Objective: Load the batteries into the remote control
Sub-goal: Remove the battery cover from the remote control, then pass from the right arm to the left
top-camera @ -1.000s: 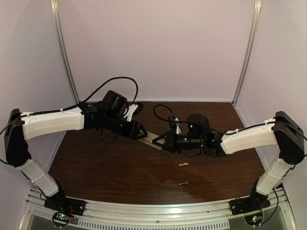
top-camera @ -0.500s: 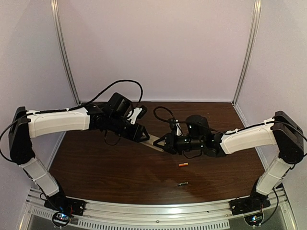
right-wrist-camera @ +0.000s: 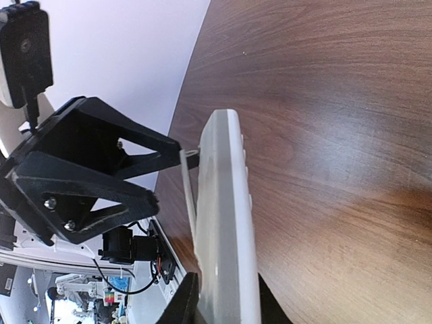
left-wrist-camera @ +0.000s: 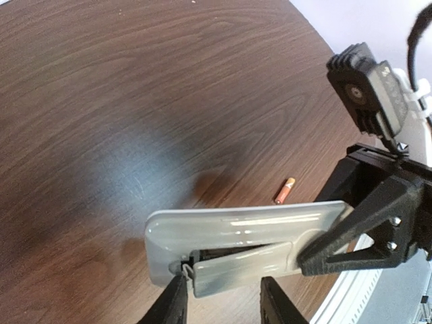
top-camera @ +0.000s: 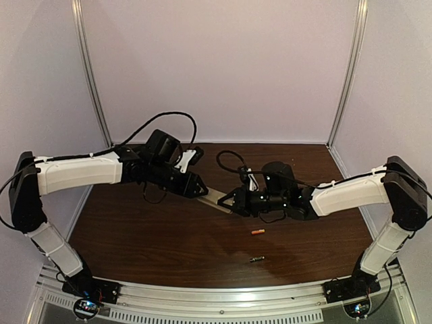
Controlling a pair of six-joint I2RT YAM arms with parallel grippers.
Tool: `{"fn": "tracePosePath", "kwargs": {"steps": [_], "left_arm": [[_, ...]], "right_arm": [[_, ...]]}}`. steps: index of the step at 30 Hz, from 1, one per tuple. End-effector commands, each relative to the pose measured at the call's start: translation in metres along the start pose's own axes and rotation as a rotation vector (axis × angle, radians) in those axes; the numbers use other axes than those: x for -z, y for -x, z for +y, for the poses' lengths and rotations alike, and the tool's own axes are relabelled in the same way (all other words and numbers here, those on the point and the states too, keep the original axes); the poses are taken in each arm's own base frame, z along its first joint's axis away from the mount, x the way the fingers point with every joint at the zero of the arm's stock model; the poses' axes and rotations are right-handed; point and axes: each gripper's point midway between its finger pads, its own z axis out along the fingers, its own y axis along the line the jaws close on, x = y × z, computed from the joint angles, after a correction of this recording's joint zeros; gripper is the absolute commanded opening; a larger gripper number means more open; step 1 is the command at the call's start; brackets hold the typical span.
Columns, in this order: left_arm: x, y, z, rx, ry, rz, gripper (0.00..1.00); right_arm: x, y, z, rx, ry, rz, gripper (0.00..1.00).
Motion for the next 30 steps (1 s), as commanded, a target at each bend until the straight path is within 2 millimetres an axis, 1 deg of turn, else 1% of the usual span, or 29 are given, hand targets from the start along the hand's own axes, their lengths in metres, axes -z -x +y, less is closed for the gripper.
{"fn": "tracePosePath", "kwargs": {"steps": [1,6,8,10,13,16,18,20,22,25,27,30], "left_arm": [[0.016,0.015,-0.039,-0.043,-0.159,-0.065,0.38],[0.021,0.02,-0.043,-0.05,-0.178,-0.082,0.38],[0.022,0.019,-0.044,-0.05,-0.187,-0.081,0.37],[0.023,0.018,-0.042,-0.046,-0.18,-0.079,0.37],[0.025,0.011,-0.031,-0.018,-0.163,-0.081,0.38],[0.027,0.008,-0.006,0.037,-0.103,-0.091,0.4],[0.029,0.007,0.013,0.076,-0.069,-0.101,0.41],[0.03,0.007,0.026,0.086,-0.036,-0.111,0.43],[0.032,0.008,0.028,0.051,-0.023,-0.114,0.47],[0.035,0.008,0.023,-0.03,-0.043,-0.12,0.52],[0.042,0.007,0.018,-0.101,-0.053,-0.14,0.55],[0.046,0.004,0.008,-0.2,-0.077,-0.153,0.58]], "right_arm": [[0.001,0.023,-0.006,0.052,-0.043,-0.079,0.0],[0.001,0.023,-0.013,0.067,-0.075,-0.081,0.0],[0.002,0.027,-0.015,0.081,-0.095,-0.094,0.0],[0.006,0.034,-0.014,0.115,-0.115,-0.124,0.0],[0.013,0.05,-0.019,0.197,-0.205,-0.178,0.0],[0.019,0.065,-0.025,0.273,-0.285,-0.215,0.0],[0.021,0.072,-0.031,0.305,-0.329,-0.227,0.0],[0.024,0.077,-0.037,0.319,-0.338,-0.233,0.0],[0.028,0.08,-0.042,0.309,-0.326,-0.224,0.0],[0.045,0.079,-0.034,0.296,-0.25,-0.206,0.0],[0.061,0.078,-0.026,0.324,-0.22,-0.188,0.0],[0.086,0.077,-0.022,0.333,-0.221,-0.158,0.0]]}}
